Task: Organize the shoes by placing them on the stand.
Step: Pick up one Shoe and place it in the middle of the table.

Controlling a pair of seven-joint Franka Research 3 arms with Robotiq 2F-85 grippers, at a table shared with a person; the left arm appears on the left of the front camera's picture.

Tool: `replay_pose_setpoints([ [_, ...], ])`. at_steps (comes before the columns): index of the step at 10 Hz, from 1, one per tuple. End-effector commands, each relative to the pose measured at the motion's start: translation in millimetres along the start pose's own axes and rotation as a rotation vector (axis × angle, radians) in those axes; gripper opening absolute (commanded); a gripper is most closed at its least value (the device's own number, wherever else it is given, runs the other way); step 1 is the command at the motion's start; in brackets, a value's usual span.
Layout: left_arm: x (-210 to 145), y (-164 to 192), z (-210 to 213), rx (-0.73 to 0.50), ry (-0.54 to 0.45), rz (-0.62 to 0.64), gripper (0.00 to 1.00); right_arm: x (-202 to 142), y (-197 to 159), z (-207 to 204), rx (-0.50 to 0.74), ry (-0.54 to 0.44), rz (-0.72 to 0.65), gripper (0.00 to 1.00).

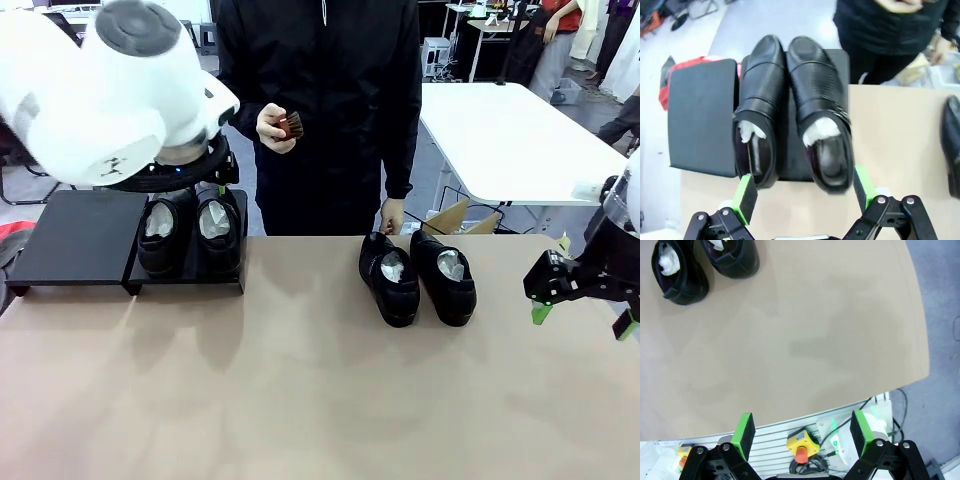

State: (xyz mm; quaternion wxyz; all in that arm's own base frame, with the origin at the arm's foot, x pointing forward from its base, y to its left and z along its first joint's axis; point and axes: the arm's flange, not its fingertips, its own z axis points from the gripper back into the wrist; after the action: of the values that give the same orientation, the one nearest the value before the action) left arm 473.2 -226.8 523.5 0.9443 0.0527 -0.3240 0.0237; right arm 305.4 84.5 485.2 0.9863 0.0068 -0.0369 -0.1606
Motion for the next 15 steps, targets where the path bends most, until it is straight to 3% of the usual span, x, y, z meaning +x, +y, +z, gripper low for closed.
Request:
replay_pose_setpoints([
  [1, -22, 9, 17, -0.172, 0.205, -0.193, 1.00, 2, 3, 0, 0.015, -0.008, -0.019, 1.00],
  [2, -27, 1, 11, -0.153, 0.335, -0.250, 1.00, 0, 0, 0, 0.000, 0.000, 0.000, 1.00],
  [3, -38, -10, 1, -0.216, 0.468, -0.307, 1.00, 2, 9, 2, -0.017, -0.001, 0.075, 1.00],
  [5, -59, -32, -8, -0.202, 0.566, -0.358, 1.00, 24, 26, 15, -0.008, 0.012, 0.217, 1.00],
  [7, -64, -43, -2, -0.193, 0.545, -0.381, 1.00, 49, 59, 24, 0.045, 0.067, 0.398, 1.00],
  [8, -62, -43, -4, -0.205, 0.556, -0.359, 1.00, 67, 85, 11, 0.047, 0.139, 0.383, 1.00],
  [9, -60, -42, -8, -0.149, 0.522, -0.300, 1.00, 26, 46, 18, 0.020, 0.020, 0.289, 1.00],
  [11, -72, -45, -5, -0.212, 0.571, -0.371, 1.00, 26, 46, 18, 0.020, 0.020, 0.289, 1.00],
  [12, -72, -45, -5, -0.212, 0.571, -0.371, 1.00, 45, 66, 12, 0.033, 0.062, 0.336, 1.00],
  [13, -72, -45, -5, -0.212, 0.571, -0.371, 1.00, 33, 80, 28, 0.122, -0.029, 0.431, 1.00],
  [15, -72, -45, -5, -0.212, 0.571, -0.371, 1.00, 78, 132, 11, 0.100, 0.030, 0.389, 1.00],
])
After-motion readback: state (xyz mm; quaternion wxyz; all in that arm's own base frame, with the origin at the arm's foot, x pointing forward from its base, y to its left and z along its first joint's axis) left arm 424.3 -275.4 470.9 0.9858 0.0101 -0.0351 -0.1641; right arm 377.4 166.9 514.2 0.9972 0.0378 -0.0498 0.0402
